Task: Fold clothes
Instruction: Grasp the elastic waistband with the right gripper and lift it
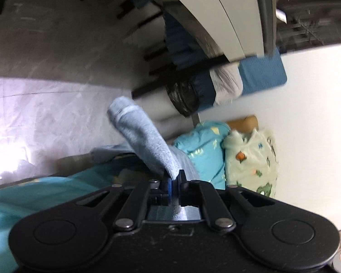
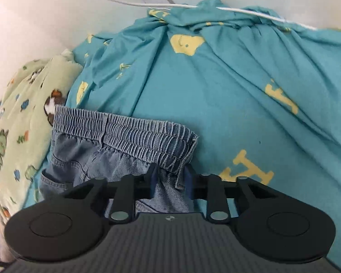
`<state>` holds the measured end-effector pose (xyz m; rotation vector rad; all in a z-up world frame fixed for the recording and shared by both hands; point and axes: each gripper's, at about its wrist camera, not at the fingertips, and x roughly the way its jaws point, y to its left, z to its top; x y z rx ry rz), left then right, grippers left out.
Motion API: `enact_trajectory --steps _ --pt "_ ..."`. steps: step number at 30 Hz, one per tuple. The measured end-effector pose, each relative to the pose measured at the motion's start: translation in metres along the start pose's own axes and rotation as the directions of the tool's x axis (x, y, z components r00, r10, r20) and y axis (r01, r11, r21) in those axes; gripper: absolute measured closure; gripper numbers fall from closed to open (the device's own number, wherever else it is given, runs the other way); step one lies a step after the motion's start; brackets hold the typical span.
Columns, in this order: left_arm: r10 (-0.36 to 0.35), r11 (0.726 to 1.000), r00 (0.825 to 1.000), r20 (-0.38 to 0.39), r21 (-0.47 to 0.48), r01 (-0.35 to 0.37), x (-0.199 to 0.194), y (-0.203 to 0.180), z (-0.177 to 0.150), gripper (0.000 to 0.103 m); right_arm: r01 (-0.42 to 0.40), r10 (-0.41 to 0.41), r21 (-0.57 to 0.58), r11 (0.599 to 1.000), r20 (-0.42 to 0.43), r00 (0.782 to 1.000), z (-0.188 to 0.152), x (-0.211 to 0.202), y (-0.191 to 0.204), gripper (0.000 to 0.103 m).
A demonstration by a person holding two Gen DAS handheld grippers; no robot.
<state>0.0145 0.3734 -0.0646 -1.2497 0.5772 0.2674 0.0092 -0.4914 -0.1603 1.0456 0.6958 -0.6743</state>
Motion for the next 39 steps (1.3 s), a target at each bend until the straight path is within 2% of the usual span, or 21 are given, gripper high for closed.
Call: enact_trajectory --steps 3,6,9,11,14,17,18,19,20,21,23,25,27,29,31,33,34,36,39 --pt "0.088 0.988 0.995 -0.036 -0.124 -0.092 -0.001 0.06 -0.01 0.099 -0.039 0.038 0.037 0.999 0.038 0.999 -0.001 -0.008 -0.004 0.082" --pt "0.154 0.954 0.983 -0.098 -0.245 -0.174 0.008 0.115 -0.02 0.099 -0.041 0.038 0.034 0.999 0.075 0.996 -0.001 -0.014 -0.001 0.083" --pt "0.191 0.925 0.973 -0.132 -0.308 -0.223 0.016 0.135 -0.021 0.099 -0.062 0.059 0.028 0.998 0.093 0.994 0.0 -0.016 0.004 0.083" --pt "0.192 0.93 0.974 -0.117 -0.295 -0.219 0.014 0.127 -0.015 0.099 -0.09 0.094 -0.036 0.995 0.121 0.988 0.001 -0.02 0.015 0.084" --pt "0.107 0.96 0.992 -0.064 -0.254 -0.12 0.004 0.096 -0.006 0.099 -0.206 0.237 -0.166 0.965 0.198 0.951 0.0 -0.035 0.037 0.085" --pt "-0.018 0.98 1.0 -0.011 -0.2 0.015 -0.012 0.071 0.003 0.099 -0.338 0.409 -0.267 0.902 0.287 0.866 -0.003 -0.061 0.051 0.086" --pt "-0.059 0.982 0.998 0.006 -0.18 0.059 -0.018 0.063 0.005 0.099 -0.364 0.441 -0.276 0.89 0.308 0.843 -0.003 -0.068 0.051 0.086" --pt "-0.073 0.983 0.997 0.01 -0.167 0.074 -0.022 0.06 0.005 0.099 -0.375 0.446 -0.257 0.891 0.327 0.833 -0.001 -0.073 0.047 0.086" --pt "-0.058 0.985 0.998 0.002 -0.161 0.058 -0.024 0.064 0.004 0.099 -0.386 0.449 -0.237 0.892 0.346 0.824 0.0 -0.077 0.042 0.086" --pt "-0.043 0.987 0.999 -0.006 -0.155 0.042 -0.026 0.067 0.002 0.099 -0.373 0.419 -0.193 0.907 0.357 0.835 0.002 -0.079 0.034 0.086" --pt "0.018 0.985 0.998 -0.052 -0.173 -0.026 -0.021 0.088 -0.003 0.099 -0.327 0.32 -0.037 0.944 0.33 0.888 0.008 -0.071 0.011 0.086" --pt "0.105 0.968 0.989 -0.1 -0.22 -0.125 -0.011 0.118 -0.01 0.099 -0.206 0.179 0.099 0.974 0.235 0.955 0.009 -0.054 -0.008 0.086" --pt "0.145 0.947 0.982 -0.124 -0.269 -0.174 -0.004 0.144 -0.011 0.099 -0.066 0.047 0.162 0.985 0.119 0.992 0.01 -0.035 -0.022 0.086" --pt "0.126 0.943 0.983 -0.131 -0.292 -0.159 -0.001 0.153 -0.01 0.099 -0.077 0.064 0.234 0.969 0.064 0.996 0.012 -0.027 -0.036 0.086" --pt "0.107 0.951 0.986 -0.126 -0.278 -0.138 -0.002 0.154 -0.01 0.099 -0.165 0.147 0.181 0.97 0.105 0.983 0.017 -0.038 -0.031 0.087" --pt "0.116 0.96 0.986 -0.121 -0.241 -0.142 -0.004 0.152 -0.012 0.099 -0.261 0.237 0.123 0.958 0.176 0.955 0.019 -0.058 -0.022 0.087" --pt "0.116 0.959 0.986 -0.12 -0.244 -0.143 -0.004 0.151 -0.012 0.099 -0.279 0.254 0.122 0.953 0.189 0.949 0.018 -0.062 -0.021 0.087" --pt "0.107 0.952 0.988 -0.115 -0.276 -0.135 -0.005 0.15 -0.01 0.099 -0.204 0.186 0.107 0.973 0.162 0.969 0.018 -0.057 -0.017 0.087" --pt "0.106 0.949 0.988 -0.11 -0.284 -0.134 -0.013 0.135 -0.003 0.1 -0.128 0.119 0.07 0.989 0.11 0.987 0.021 -0.046 -0.011 0.087"
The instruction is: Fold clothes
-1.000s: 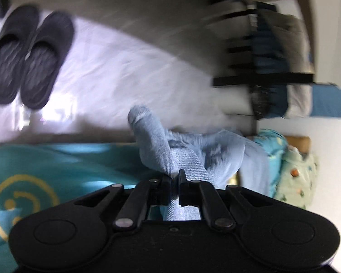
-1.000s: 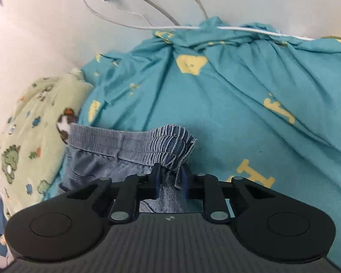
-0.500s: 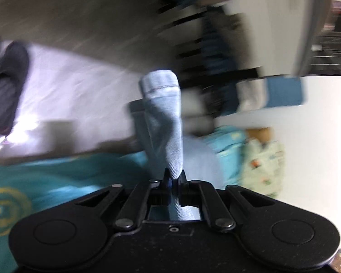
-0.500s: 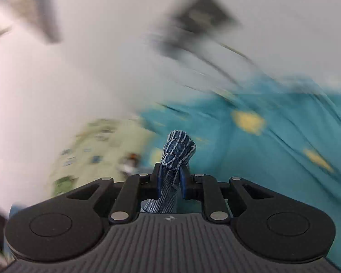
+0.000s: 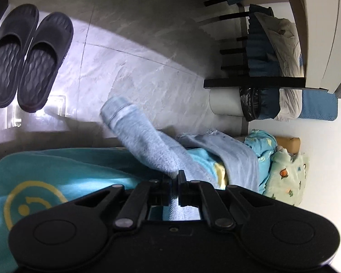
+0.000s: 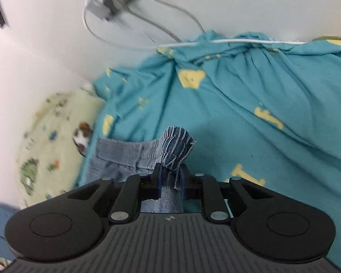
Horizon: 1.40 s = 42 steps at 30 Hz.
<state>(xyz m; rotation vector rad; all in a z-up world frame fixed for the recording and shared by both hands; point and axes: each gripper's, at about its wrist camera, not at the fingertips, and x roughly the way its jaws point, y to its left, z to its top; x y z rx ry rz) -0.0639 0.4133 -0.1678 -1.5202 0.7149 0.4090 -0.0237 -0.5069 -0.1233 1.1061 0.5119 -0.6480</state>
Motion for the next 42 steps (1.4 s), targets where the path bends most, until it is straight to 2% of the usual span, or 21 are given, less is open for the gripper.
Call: enact_trajectory --steps 4,6,11,17,20,24,28,30,32,34,35,37,38,40,41,42 --pt "-0.016 1.0 1.0 0.015 0.013 0.016 0.0 -0.05 0.007 0.1 -0.066 0.073 -0.133 0.989 0.05 0.996 -0.002 -0.015 0.048 0.087" --pt "-0.019 1.0 1.0 0.022 0.012 0.019 0.009 -0.081 0.013 0.1 -0.097 0.106 -0.156 0.983 0.051 0.993 -0.003 -0.012 0.079 0.087" --pt "0.008 1.0 0.999 0.034 0.022 -0.008 0.053 -0.163 0.036 0.1 -0.13 0.136 -0.155 0.979 0.032 0.99 0.013 0.03 0.16 0.087" --pt "0.102 0.991 0.993 0.061 0.079 -0.106 0.142 -0.239 0.056 0.1 -0.078 0.081 -0.214 0.974 0.006 0.997 0.012 0.11 0.232 0.087" --pt "0.167 0.98 0.983 0.077 0.098 -0.174 0.19 -0.255 0.06 0.099 -0.036 0.037 -0.252 0.967 0.0 0.999 0.003 0.155 0.25 0.087" --pt "0.258 0.951 0.961 0.105 0.15 -0.271 0.248 -0.256 0.063 0.099 -0.006 -0.001 -0.3 0.954 -0.024 1.0 -0.012 0.215 0.248 0.087" --pt "0.28 0.923 0.949 0.141 0.233 -0.307 0.28 -0.248 0.053 0.099 -0.011 0.002 -0.382 0.924 -0.025 1.0 -0.027 0.247 0.237 0.086" --pt "0.293 0.896 0.941 0.171 0.296 -0.333 0.282 -0.25 0.043 0.098 -0.037 0.029 -0.407 0.913 -0.025 0.999 -0.027 0.242 0.235 0.085" --pt "0.3 0.856 0.931 0.209 0.373 -0.36 0.279 -0.256 0.03 0.095 -0.065 0.054 -0.435 0.898 -0.037 0.998 -0.025 0.236 0.234 0.083" --pt "0.304 0.808 0.92 0.246 0.445 -0.386 0.276 -0.262 0.017 0.088 -0.089 0.075 -0.427 0.9 -0.05 0.996 -0.02 0.222 0.232 0.073" --pt "0.295 0.79 0.92 0.257 0.476 -0.386 0.272 -0.265 0.009 0.084 -0.102 0.086 -0.424 0.9 -0.055 0.995 -0.017 0.215 0.231 0.07" --pt "0.256 0.77 0.932 0.256 0.529 -0.357 0.258 -0.27 -0.01 0.08 -0.127 0.118 -0.43 0.894 -0.049 0.992 -0.016 0.193 0.229 0.062" --pt "0.228 0.758 0.94 0.255 0.559 -0.336 0.25 -0.273 -0.022 0.08 -0.14 0.133 -0.434 0.89 -0.046 0.99 -0.016 0.182 0.228 0.061" --pt "0.153 0.727 0.956 0.25 0.627 -0.28 0.229 -0.279 -0.052 0.076 -0.154 0.149 -0.425 0.892 -0.044 0.988 -0.015 0.155 0.219 0.055" --pt "0.127 0.704 0.962 0.243 0.661 -0.26 0.22 -0.282 -0.069 0.074 -0.15 0.156 -0.402 0.903 -0.018 0.988 -0.015 0.14 0.21 0.051" --pt "0.114 0.67 0.966 0.23 0.7 -0.246 0.213 -0.287 -0.09 0.074 -0.151 0.156 -0.379 0.913 -0.017 0.988 -0.016 0.129 0.2 0.043"
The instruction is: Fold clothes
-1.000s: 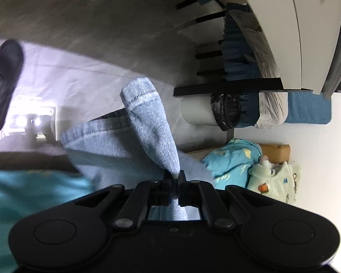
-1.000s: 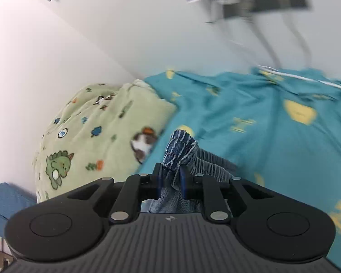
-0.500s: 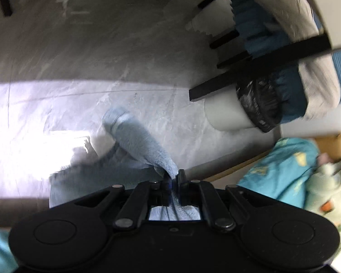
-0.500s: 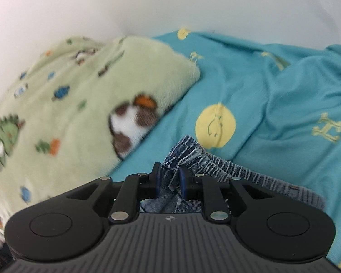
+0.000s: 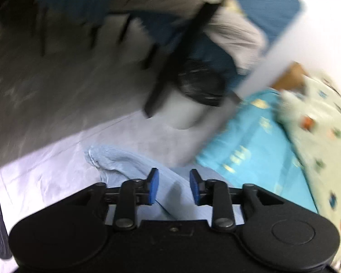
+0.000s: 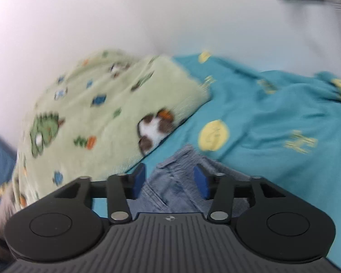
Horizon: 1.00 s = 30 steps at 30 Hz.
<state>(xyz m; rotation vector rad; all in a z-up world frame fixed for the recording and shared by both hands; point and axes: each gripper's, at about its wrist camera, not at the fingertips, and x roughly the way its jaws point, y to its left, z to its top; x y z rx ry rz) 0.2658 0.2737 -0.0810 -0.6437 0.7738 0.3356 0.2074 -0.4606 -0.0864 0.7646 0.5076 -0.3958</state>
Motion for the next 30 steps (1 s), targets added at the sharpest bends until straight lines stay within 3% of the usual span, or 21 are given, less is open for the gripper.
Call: enact_trajectory --steps 2,7,10,15,20,22,27,30 --pt "-0.051 0.994 0.999 -0.003 0.1 0.051 -0.026 -0.032 -0.024 0.071 -0.001 0.001 0.051 0.999 0.002 1.0 -0.008 -0.024 -0.015 0.041" --pt "-0.155 0.949 0.988 -0.023 0.274 0.155 -0.086 -0.092 -0.089 0.067 -0.088 0.099 0.201 0.976 -0.043 0.994 -0.028 -0.062 -0.054 0.04" --pt "-0.19 0.922 0.98 -0.063 0.331 0.2 -0.11 -0.122 -0.124 0.066 -0.112 0.13 0.235 0.965 -0.064 0.989 -0.042 -0.069 -0.072 0.033" --pt "-0.236 0.89 0.964 -0.126 0.371 0.266 -0.129 -0.154 -0.175 0.06 -0.115 0.15 0.242 0.963 -0.131 0.98 -0.052 -0.046 -0.093 0.033" --pt "-0.25 0.88 0.947 -0.201 0.36 0.309 -0.104 -0.167 -0.207 0.06 -0.159 0.215 0.311 0.937 -0.153 0.965 -0.055 -0.007 -0.101 0.031" --pt "-0.238 0.879 0.947 -0.216 0.366 0.304 -0.091 -0.169 -0.213 0.06 -0.145 0.207 0.308 0.94 -0.179 0.962 -0.058 0.006 -0.099 0.019" --pt "-0.227 0.878 0.949 -0.219 0.377 0.296 -0.068 -0.172 -0.219 0.06 -0.125 0.185 0.26 0.958 -0.22 0.958 -0.058 0.029 -0.091 0.021" --pt "-0.236 0.873 0.952 -0.197 0.388 0.296 -0.067 -0.173 -0.219 0.06 -0.182 0.217 0.23 0.956 -0.136 0.967 -0.051 0.018 -0.078 0.027"
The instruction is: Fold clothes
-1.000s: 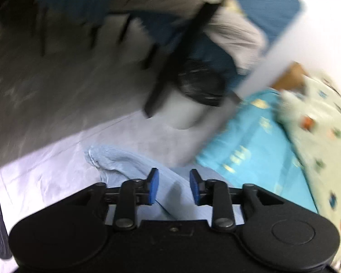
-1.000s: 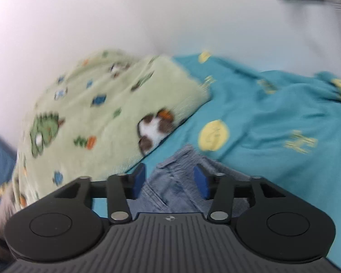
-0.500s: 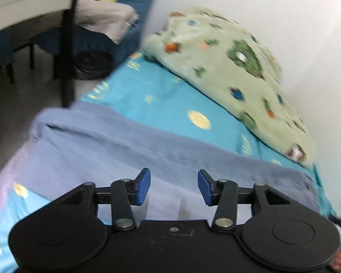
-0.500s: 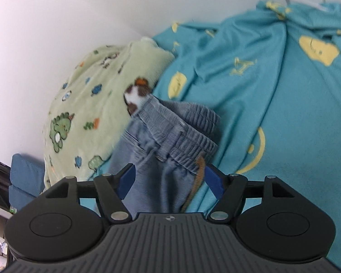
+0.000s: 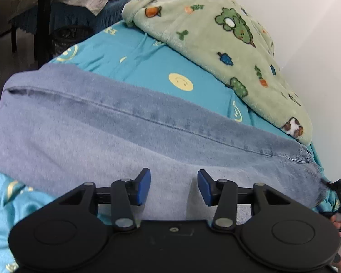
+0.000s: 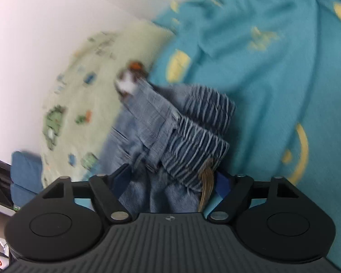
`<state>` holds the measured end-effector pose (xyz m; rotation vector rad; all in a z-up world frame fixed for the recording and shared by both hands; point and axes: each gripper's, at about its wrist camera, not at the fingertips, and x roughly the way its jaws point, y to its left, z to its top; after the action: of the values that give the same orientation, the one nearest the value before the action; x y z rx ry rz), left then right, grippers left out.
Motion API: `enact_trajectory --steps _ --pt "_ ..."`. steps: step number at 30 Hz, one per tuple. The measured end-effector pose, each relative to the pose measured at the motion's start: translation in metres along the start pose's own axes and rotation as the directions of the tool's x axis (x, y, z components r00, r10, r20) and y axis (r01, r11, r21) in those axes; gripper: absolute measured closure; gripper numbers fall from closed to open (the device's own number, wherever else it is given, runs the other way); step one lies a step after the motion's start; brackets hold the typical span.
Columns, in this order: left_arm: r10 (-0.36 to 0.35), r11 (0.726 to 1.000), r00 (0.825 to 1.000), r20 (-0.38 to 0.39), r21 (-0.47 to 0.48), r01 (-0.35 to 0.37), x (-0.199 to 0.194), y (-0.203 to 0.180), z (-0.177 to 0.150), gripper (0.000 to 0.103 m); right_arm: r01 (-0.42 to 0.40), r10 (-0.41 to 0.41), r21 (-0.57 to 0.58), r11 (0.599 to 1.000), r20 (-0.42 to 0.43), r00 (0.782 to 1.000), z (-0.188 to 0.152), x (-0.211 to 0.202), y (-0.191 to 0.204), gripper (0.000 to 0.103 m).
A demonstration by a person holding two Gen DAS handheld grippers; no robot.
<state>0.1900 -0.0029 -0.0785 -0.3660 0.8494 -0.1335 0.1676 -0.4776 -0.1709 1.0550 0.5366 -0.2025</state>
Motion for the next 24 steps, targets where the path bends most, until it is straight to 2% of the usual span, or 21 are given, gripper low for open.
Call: enact_trajectory --steps 3,5,8,9,11,12,15,17,19,24 --pt "-0.019 1.0 1.0 0.006 -0.008 0.019 0.0 0.003 -0.001 0.06 -0.085 0.094 -0.118 0.989 0.076 0.993 -0.001 -0.009 0.022 0.028" --pt "-0.02 1.0 1.0 0.003 -0.005 0.02 0.004 0.004 -0.002 0.06 -0.032 0.046 -0.146 0.989 0.095 0.994 -0.002 -0.002 0.027 0.028" --pt "-0.008 1.0 1.0 -0.001 -0.001 0.008 0.011 0.005 -0.003 0.06 0.027 -0.02 -0.085 0.996 0.083 0.996 -0.003 0.018 0.012 0.028" --pt "-0.002 1.0 1.0 0.0 0.0 0.002 0.013 0.006 -0.004 0.06 0.03 -0.023 -0.083 0.996 0.084 0.996 0.0 0.022 0.01 0.032" --pt "0.009 1.0 1.0 0.003 0.001 -0.009 0.016 0.008 -0.004 0.06 0.059 -0.052 -0.096 0.994 0.072 0.996 0.003 0.025 0.009 0.047" --pt "0.011 1.0 1.0 0.005 -0.003 -0.011 0.017 0.01 -0.004 0.06 0.073 -0.066 -0.103 0.992 0.066 0.996 0.005 0.026 0.009 0.061" --pt "0.001 1.0 1.0 0.014 -0.027 -0.001 0.015 0.014 -0.002 0.06 0.077 -0.06 -0.161 0.984 0.109 0.992 0.003 0.011 0.028 0.074" --pt "-0.003 0.999 1.0 0.027 -0.036 0.004 0.012 0.016 -0.001 0.06 0.048 -0.011 -0.221 0.974 0.167 0.986 0.0 -0.008 0.055 0.077" --pt "-0.013 0.998 0.999 0.04 -0.053 0.015 0.007 0.018 0.0 0.06 -0.014 0.073 -0.252 0.967 0.223 0.972 -0.002 -0.033 0.08 0.079" --pt "-0.042 0.997 0.996 0.081 -0.056 0.047 -0.007 0.019 0.005 0.061 -0.149 0.251 -0.303 0.941 0.333 0.909 0.008 -0.098 0.121 0.08"
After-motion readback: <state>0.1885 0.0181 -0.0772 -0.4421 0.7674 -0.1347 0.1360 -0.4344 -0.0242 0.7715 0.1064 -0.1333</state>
